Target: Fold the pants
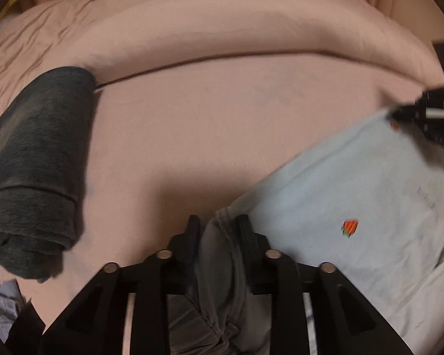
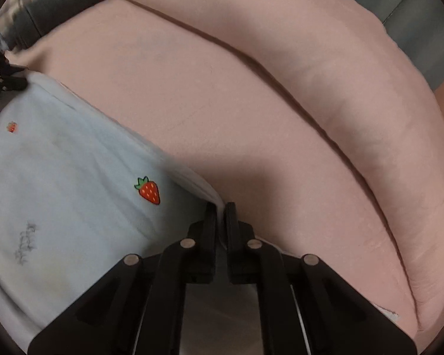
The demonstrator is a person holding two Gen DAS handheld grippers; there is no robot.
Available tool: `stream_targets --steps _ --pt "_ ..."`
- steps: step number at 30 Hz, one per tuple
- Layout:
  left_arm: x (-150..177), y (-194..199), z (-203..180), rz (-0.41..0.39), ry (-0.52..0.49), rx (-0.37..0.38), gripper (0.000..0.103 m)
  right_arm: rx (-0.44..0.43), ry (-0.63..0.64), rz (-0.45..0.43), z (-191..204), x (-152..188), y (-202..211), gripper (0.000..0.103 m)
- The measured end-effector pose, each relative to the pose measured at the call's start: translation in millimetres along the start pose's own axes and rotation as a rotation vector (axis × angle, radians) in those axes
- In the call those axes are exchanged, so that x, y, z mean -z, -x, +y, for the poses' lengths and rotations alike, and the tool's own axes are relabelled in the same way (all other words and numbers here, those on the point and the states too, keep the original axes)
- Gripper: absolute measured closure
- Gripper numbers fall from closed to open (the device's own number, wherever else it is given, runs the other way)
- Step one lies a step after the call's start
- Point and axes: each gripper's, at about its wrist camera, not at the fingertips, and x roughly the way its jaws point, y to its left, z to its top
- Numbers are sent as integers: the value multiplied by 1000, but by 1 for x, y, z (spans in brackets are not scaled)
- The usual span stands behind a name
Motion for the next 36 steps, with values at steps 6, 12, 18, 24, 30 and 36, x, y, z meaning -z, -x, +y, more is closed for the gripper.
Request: stream_targets --steps 6,12,18,24,30,36 --pt "34 35 54 -22 82 45 44 -9 -10 -20 -9 1 30 78" --pt "48 27 65 12 138 140 44 -50 -26 1 -5 -3 25 63" --pt "36 8 33 93 -1 126 54 -97 -1 108 2 -1 -8 31" --pt "37 23 22 52 -42 93 73 -145 -44 27 2 2 -5 96" --pt "42 53 9 -12 -90 -9 80 -36 18 -9 23 3 10 100" --pt "56 100 -10 -99 -93 -76 81 47 -2 -86 34 20 61 99"
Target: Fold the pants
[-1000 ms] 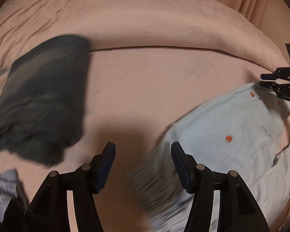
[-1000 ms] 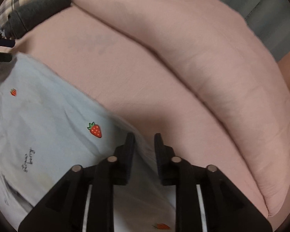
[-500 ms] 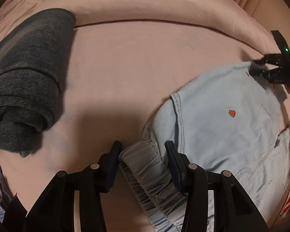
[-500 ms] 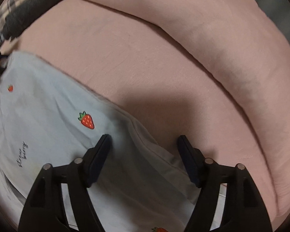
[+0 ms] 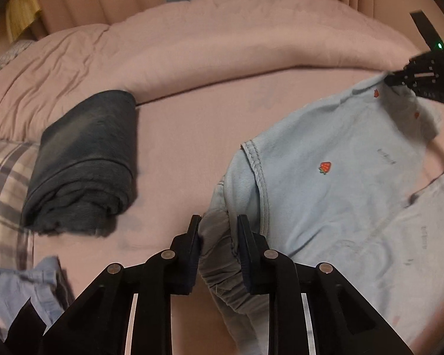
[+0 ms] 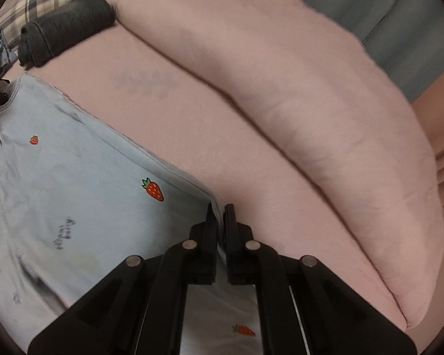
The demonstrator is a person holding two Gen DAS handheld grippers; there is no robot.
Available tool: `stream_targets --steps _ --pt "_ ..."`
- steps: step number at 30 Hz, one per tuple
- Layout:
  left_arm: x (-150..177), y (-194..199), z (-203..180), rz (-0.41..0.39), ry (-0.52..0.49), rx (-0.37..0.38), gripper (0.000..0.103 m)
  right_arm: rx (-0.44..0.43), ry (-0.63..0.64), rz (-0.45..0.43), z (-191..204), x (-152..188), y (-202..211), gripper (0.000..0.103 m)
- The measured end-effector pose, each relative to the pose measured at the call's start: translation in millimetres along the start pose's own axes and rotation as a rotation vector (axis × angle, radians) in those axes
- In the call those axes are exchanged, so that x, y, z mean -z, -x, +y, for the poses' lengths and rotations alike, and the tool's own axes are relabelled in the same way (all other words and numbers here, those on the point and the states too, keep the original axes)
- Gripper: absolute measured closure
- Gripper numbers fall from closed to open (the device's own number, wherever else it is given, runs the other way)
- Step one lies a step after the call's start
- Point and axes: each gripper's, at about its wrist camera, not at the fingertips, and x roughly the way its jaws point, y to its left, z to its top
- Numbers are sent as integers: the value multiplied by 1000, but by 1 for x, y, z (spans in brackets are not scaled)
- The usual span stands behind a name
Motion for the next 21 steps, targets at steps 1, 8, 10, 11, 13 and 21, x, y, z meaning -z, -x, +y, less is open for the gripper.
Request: stream_targets --steps 1,8,10,11,13,21 --pt "3 6 -3 -9 3 -6 80 1 -5 -12 -2 -4 13 99" --pt "23 66 -21 -160 7 -62 81 31 -20 -104 -7 14 88 99" --pt "35 81 -29 -211 -15 -84 81 49 -22 -137 1 24 113 99" --pt "42 87 -37 -235 -34 -102 81 53 -24 -145 -4 22 117 99" --pt "61 95 -45 -275 -48 -86 80 69 -17 -173 0 39 139 99" --pt "148 94 -77 -349 -138 -127 80 25 86 -168 62 139 182 99"
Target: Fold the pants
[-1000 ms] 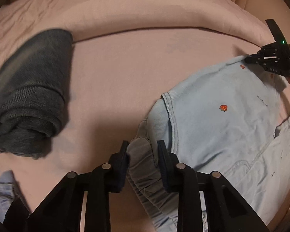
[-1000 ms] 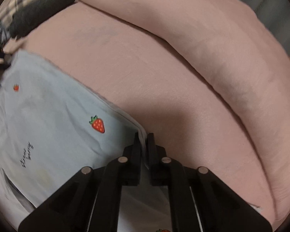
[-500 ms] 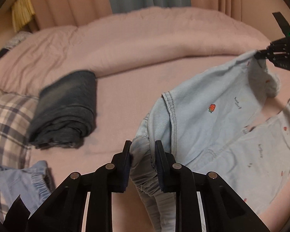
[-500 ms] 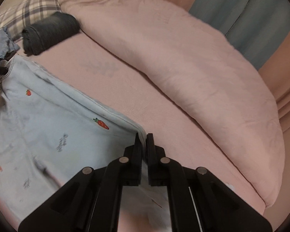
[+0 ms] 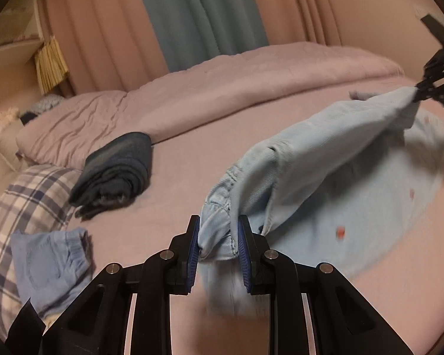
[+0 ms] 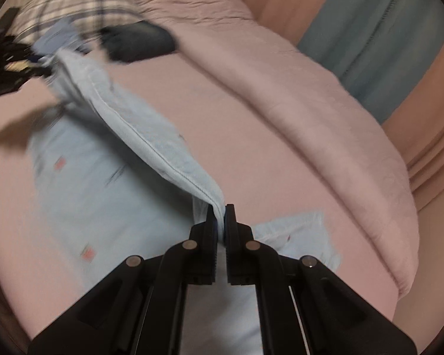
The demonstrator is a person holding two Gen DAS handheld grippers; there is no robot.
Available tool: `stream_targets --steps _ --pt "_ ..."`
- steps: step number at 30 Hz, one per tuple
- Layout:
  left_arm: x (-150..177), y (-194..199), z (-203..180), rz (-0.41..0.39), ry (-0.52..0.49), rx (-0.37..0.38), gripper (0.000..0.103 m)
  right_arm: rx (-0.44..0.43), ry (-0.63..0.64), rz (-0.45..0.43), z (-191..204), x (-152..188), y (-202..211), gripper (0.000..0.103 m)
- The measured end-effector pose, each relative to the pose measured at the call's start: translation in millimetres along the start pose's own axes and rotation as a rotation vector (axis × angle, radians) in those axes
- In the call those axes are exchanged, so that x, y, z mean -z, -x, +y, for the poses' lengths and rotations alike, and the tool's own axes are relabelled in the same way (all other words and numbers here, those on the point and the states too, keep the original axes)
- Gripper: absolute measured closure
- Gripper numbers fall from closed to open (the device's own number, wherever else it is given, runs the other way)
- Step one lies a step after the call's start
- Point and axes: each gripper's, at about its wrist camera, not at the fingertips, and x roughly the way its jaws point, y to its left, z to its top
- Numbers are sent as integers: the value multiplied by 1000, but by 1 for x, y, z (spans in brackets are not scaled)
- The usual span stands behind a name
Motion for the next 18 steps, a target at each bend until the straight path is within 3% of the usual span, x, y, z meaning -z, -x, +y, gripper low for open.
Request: stream_targets --steps 6,9,13,15,16,18 --pt "39 -24 -29 96 -167 -18 79 -54 98 128 70 72 -14 99" --pt "42 -30 -26 94 -161 -30 76 -22 180 182 98 92 -35 98" --pt "40 -29 -18 109 -128 9 73 22 213 192 104 91 -47 98" --pt "50 -23 -14 128 -129 -3 53 31 233 198 102 89 -49 94" --pt "55 -22 -8 149 -118 -24 33 31 236 204 102 90 -51 94" --pt "67 -20 4 188 -65 -53 30 35 228 199 100 93 -54 94"
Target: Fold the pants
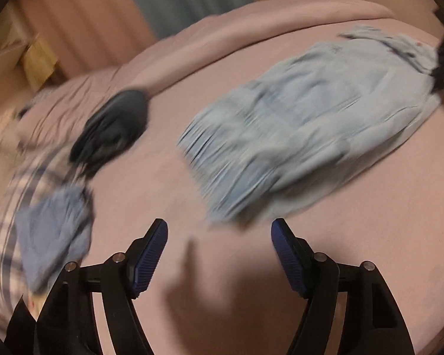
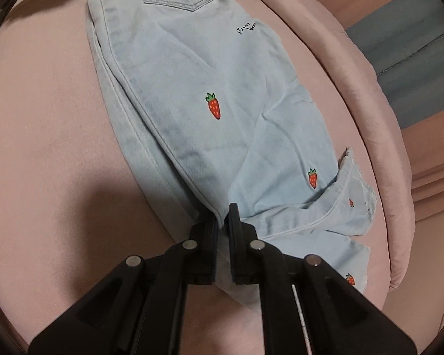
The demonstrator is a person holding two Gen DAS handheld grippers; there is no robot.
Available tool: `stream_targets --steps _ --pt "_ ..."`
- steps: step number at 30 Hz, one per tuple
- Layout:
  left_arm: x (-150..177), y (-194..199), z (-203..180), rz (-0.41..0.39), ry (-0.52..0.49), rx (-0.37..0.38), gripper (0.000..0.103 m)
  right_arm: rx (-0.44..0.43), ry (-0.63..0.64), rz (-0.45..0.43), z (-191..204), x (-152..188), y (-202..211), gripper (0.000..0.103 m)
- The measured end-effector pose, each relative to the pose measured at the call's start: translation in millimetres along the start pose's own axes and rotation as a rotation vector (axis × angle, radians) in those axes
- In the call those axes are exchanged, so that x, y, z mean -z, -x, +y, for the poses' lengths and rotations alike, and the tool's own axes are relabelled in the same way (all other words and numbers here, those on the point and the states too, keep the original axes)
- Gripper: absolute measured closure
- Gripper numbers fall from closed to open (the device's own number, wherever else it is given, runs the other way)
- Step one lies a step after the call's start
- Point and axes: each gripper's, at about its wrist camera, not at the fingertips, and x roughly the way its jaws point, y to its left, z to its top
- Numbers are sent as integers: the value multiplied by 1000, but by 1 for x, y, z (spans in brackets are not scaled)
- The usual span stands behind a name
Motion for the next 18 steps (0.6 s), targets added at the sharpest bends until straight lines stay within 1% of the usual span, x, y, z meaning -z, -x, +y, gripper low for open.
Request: stream_targets --steps 2,3,4,5,6,7,8,9,10,11,12,13,14,16,17,18 --pt "9 5 14 32 80 0 31 -9 -42 2 -6 1 -3 96" --pt "12 12 21 30 127 1 31 -11 -59 5 -10 1 -3 95" --pt "12 22 25 17 172 12 31 -15 -77 9 -13 0 -1 88" --pt "9 36 28 -23 215 47 31 -21 -99 14 -17 1 3 75" --pt "4 47 26 -67 241 77 31 -46 -135 5 -23 2 11 69" --pt "-5 53 23 -95 254 100 31 -83 -177 -28 -30 4 22 62" --pt "-17 56 17 -112 258 121 31 -113 -213 -63 -34 5 31 61" --pt "-37 54 6 -123 256 156 31 -142 -257 -102 -42 6 40 61" --pt "-51 50 -4 -123 254 190 31 -166 -327 -145 -57 4 46 62" --pt "-71 40 -18 -113 259 251 31 -173 -376 -160 -66 2 45 63" --pt "-85 30 -29 -98 270 293 31 -180 -440 -169 -77 -2 41 64" --pt "-95 21 -40 -86 274 318 31 -183 -509 -163 -88 -7 29 76" --pt "-103 12 -52 -72 270 330 31 -174 -549 -144 -94 -11 17 83" --pt "-107 -10 -77 -9 223 298 31 -133 -583 -68 -94 -15 -8 83" --pt "-101 -24 -87 41 188 270 31 -118 -583 -19 -89 -14 -19 80" --pt "-92 -33 -91 76 171 277 31 -114 -577 20 -85 -9 -27 80"
